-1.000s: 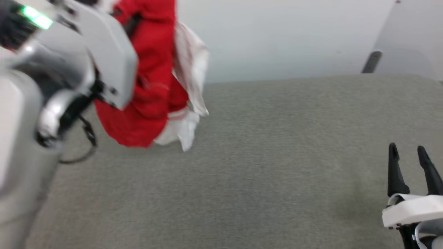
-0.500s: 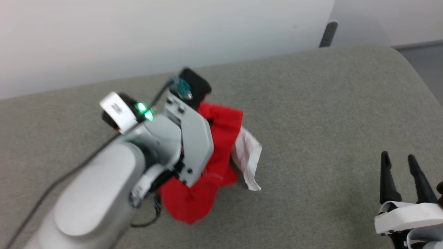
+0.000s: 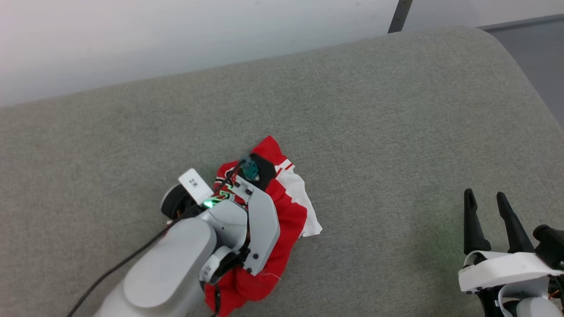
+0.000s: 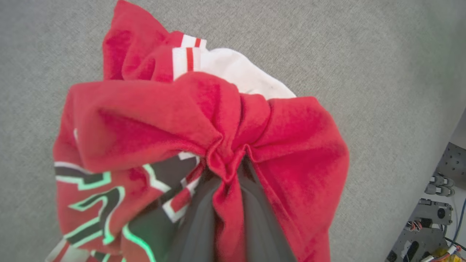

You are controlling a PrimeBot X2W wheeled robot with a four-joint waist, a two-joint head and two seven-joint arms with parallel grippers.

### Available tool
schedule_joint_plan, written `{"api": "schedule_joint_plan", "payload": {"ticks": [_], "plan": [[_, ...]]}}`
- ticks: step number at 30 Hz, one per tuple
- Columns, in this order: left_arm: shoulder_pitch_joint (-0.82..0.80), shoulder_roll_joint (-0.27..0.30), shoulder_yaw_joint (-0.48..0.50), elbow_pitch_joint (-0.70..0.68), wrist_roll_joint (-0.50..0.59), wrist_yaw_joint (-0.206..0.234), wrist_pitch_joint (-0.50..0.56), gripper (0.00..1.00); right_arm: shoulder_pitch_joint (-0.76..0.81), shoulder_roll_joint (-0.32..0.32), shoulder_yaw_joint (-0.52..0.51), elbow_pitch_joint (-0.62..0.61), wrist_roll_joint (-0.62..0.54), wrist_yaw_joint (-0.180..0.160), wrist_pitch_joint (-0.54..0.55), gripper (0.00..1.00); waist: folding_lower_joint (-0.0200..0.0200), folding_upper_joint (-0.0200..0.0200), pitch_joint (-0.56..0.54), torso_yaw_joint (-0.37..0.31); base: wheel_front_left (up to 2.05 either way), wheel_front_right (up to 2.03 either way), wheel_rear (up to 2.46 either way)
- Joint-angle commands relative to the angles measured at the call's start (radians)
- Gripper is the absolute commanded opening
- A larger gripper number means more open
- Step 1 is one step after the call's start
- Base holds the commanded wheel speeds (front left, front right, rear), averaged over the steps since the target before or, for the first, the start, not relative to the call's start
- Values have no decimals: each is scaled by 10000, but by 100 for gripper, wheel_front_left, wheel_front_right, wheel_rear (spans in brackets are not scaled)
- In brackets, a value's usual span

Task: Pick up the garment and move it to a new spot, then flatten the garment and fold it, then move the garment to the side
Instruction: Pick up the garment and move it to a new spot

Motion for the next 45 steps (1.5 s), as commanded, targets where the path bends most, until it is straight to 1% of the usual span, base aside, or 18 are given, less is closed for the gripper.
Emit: {"api": "schedule_joint_plan", "payload": {"ticks": [1, 6, 9, 10, 11, 12, 14, 16, 19, 24, 27, 29, 30, 33, 38, 39, 45], "plan": [[100, -8, -22, 114, -10, -41, -27, 0, -103, 23, 23, 22, 49, -10, -57, 100, 0, 0, -10, 18, 0, 0, 0], [100, -319, -167, 1141, -141, -228, -250, 0, -241, 22, 94, 203, 28, -10, -115, 100, 0, 0, -81, 130, 0, 0, 0], [14, -503, -205, 1555, -240, -416, -436, 0, -240, 22, 133, 294, -54, -10, -86, 100, 0, 0, -209, 239, 0, 0, 0], [-27, -549, -203, 1643, -256, -478, -517, 9, -227, 22, 124, 325, -67, -10, -60, 100, 0, 0, -276, 286, 0, 0, 0], [-93, -565, -210, 1685, -223, -508, -597, 65, -214, 22, 116, 336, -98, -10, -54, 100, 0, 0, -354, 338, 0, 0, 0], [-152, -587, -223, 1691, -212, -598, -705, 100, -186, 22, 108, 348, -132, -10, -26, 100, 0, 0, -442, 396, 0, 0, 0], [-202, -636, -149, 1673, -359, -662, -850, 100, -107, 22, 108, 367, -189, -10, 40, 100, 0, 0, -644, 520, 0, 0, 0], [-277, -511, -202, 1597, -291, -718, -834, 100, -20, 24, 93, 360, -289, -10, 102, 100, 0, 0, -850, 671, 0, 0, 0], [-246, -429, -100, 1229, -471, -752, -812, 100, 25, 16, 40, 285, -447, -10, 256, 100, 0, 0, -1145, 920, 0, 0, 0], [62, -56, 267, 193, -848, -768, -1006, 100, 200, 19, 55, 142, -605, -10, 472, 100, 0, 0, -1613, 1365, 0, 0, 0], [294, 233, 559, -445, -912, -755, -1499, 100, 262, -4, 106, 80, -688, -10, 543, 100, 0, 0, -1903, 1641, 0, 0, 0], [506, 464, 778, -803, -842, -721, -2000, 100, 339, -28, 122, 53, -735, -10, 582, 100, 0, 0, -2034, 1816, 0, 0, 0], [625, 568, 930, -908, -815, -595, -2256, 100, 377, -40, 144, 59, -714, -10, 592, 100, 0, 0, -2089, 1900, 0, 0, 0], [1032, 819, 1375, -1233, -778, -448, -3214, 100, 452, -113, 194, 125, -671, -10, 553, 100, 0, 0, -2262, 2145, 0, 0, 0], [1887, 1350, 2089, -1575, -614, -485, -5245, 100, 508, -212, 242, 258, -591, -10, 429, 100, 0, 0, -2510, 2483, 0, 0, 0], [2103, 1430, 2237, -1571, -623, -411, -5590, 100, 538, -240, 221, 304, -565, -10, 401, 100, 0, 0, -2556, 2556, 0, 0, 0], [3161, 1865, 2955, -1541, -515, -323, -7548, 100, 665, -362, 137, 524, -519, -10, 237, 100, 0, 0, -2810, 2960, 0, 0, 0]]}}
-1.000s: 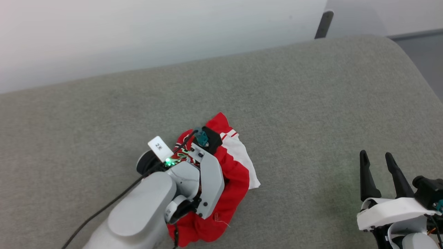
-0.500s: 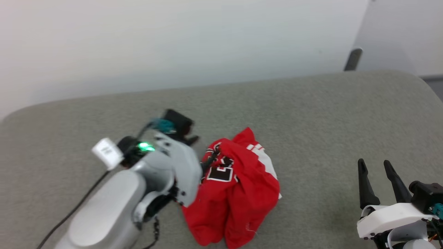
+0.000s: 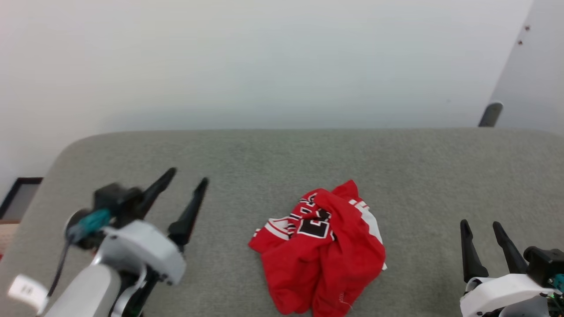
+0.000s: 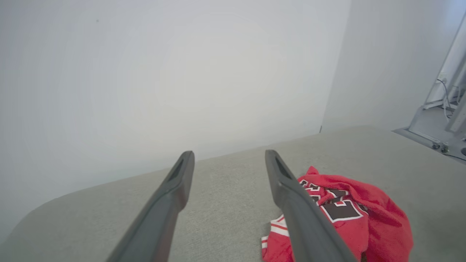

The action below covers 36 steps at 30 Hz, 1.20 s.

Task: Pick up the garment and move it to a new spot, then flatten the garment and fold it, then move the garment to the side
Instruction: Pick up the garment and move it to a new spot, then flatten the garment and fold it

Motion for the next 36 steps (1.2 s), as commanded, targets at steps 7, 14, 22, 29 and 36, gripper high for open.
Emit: {"api": "schedule_joint_plan", "payload": {"ticks": [7, 14, 22, 29, 36], "plan": [[1339, 196, 684, 124, -139, 507, -1321, 100, 271, -129, -183, 167, 87, -10, -193, 100, 0, -1, -478, 622, 0, 0, 0], [2151, 227, 1131, 374, -278, 717, -2043, 100, 462, -200, -340, 212, 121, -10, -344, 100, 0, -1, -648, 1050, 0, 0, 0], [2645, 289, 1641, 458, -449, 753, -2313, 100, 670, -94, -559, 110, 120, -10, -394, 100, 0, -1, -707, 1407, 0, 0, 0], [2875, 270, 1835, 344, -367, 795, -2384, 100, 733, -25, -599, 108, 220, -10, -351, 100, 0, -1, -673, 1504, 0, 0, 0], [2844, 208, 1900, 173, -296, 884, -2420, 100, 718, 6, -535, 21, 165, -10, -183, 100, 0, -1, -569, 1564, 0, 0, 0]]}}
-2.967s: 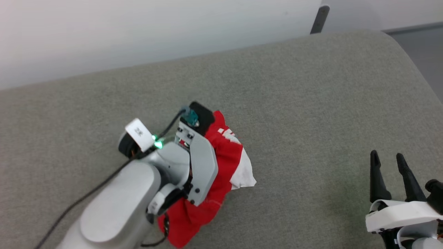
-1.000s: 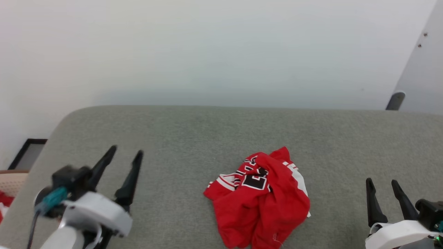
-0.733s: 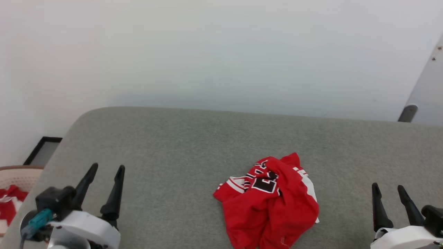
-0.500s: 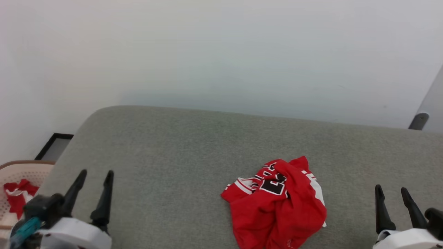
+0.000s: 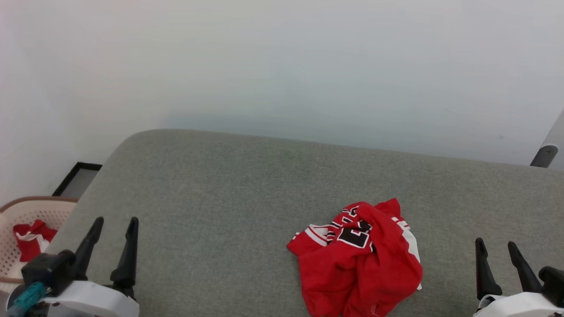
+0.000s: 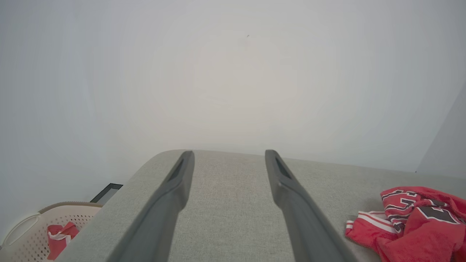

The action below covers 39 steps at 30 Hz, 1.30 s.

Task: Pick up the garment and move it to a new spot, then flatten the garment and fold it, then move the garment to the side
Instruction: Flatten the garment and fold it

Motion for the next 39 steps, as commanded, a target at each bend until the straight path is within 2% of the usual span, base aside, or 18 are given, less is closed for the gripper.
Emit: {"api": "schedule_joint_plan", "payload": {"ticks": [1, 10, 20, 27, 35, 36, 37, 38, 39], "plan": [[27, -23, 39, -74, 90, 78, -43, 100, 56, 6, -3, -49, 23, -10, 40, 100, 0, 0, 54, 38, 0, 0, 0], [-10, -244, 92, -528, -14, 293, -42, 100, -534, -339, 336, -63, -6, -10, 778, 100, 0, 0, 519, 437, 0, 0, 0], [-291, -494, -265, -1025, 221, 419, 17, 100, -1507, -934, 834, 371, 24, -10, 2667, 100, 0, 0, 1576, 1131, 0, 0, 0], [-747, -753, -415, -982, 279, 236, -24, 100, -2208, -1299, 1268, 977, 182, -10, 4059, 100, 0, 0, 2449, 1478, 0, 0, 0], [-1171, -1086, -420, -749, 419, 36, -63, 100, -2613, -1452, 1822, 1813, 367, -10, 5772, 100, 0, 0, 2917, 1678, 0, 0, 0], [-1185, -1121, -409, -714, 434, 29, -69, 100, -2605, -1460, 1912, 1884, 346, -9, 5926, 94, 0, 0, 2941, 1688, 0, 0, 0], [-1195, -1162, -398, -675, 454, 7, -73, 100, -2618, -1459, 1981, 1913, 342, -9, 6024, 40, 0, 0, 2967, 1693, 0, 0, 0], [-1212, -1211, -381, -644, 445, -25, -77, 100, -2642, -1486, 2042, 1920, 312, -7, 6087, 0, 0, 0, 2985, 1699, 0, 0, 0], [-1241, -1242, -362, -621, 446, -51, -80, 100, -2663, -1516, 2078, 1933, 301, -2, 6165, 0, 0, 0, 2993, 1701, 0, 0, 0]]}}
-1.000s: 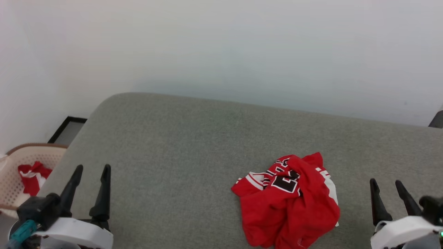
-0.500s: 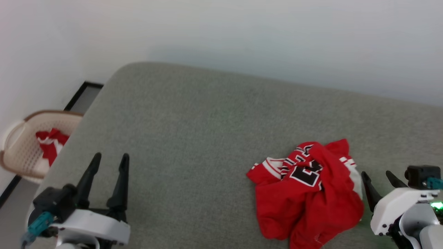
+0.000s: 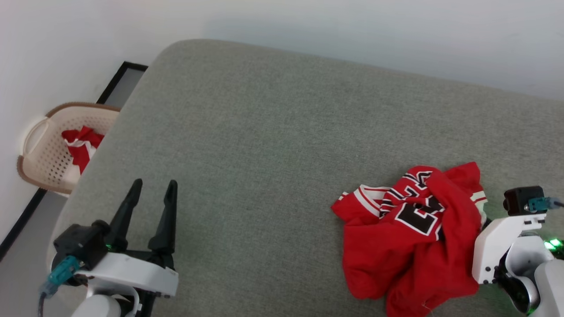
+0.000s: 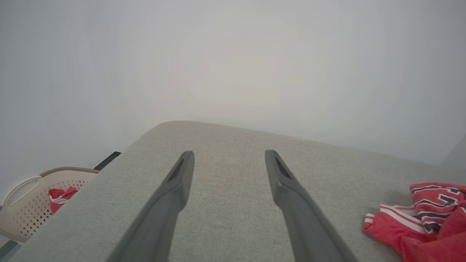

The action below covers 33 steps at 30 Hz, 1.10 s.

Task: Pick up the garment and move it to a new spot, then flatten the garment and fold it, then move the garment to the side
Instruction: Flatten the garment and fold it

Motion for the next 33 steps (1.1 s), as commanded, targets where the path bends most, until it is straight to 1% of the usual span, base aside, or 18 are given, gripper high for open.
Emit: {"api": "schedule_joint_plan", "payload": {"ticks": [1, 6, 12, 21, 26, 29, 32, 33], "plan": [[-100, -86, 69, 68, 74, -77, -41, 100, 195, 88, 244, 335, -2, 3, 305, 0, 0, 0, 70, 60, 0, 0, 0], [9, -180, 243, 188, 140, -151, -52, 100, 18, -228, 194, -33, 145, -3, 433, 0, 0, 0, -133, -96, 0, 0, 0], [261, -170, 487, 165, 213, -215, -43, 100, -185, -664, -25, -943, 281, -4, 700, 0, 0, 0, -521, -449, 0, 0, 0], [459, -144, 590, 143, 303, -245, -43, 100, -256, -1653, -469, -2066, 281, -4, 1487, 0, 0, 0, -837, -1157, 0, 0, 0], [362, -157, 536, 212, 325, -326, -43, 100, -86, -2314, -853, -2079, 288, -4, 1637, 0, 0, 0, -848, -1375, 0, 0, 0], [268, -182, 457, 293, 350, -347, -43, 100, 40, -2668, -1050, -1740, 281, -4, 1510, 0, 0, 0, -807, -1432, 0, 0, 0], [177, -217, 383, 383, 351, -421, -43, 100, 55, -2765, -1223, -1158, 336, -4, 1263, 0, 0, 0, -749, -1442, 0, 0, 0], [177, -217, 383, 383, 351, -421, -43, 100, 55, -2765, -1223, -1158, 336, -4, 1263, 0, 0, 0, -749, -1442, 0, 0, 0]]}}
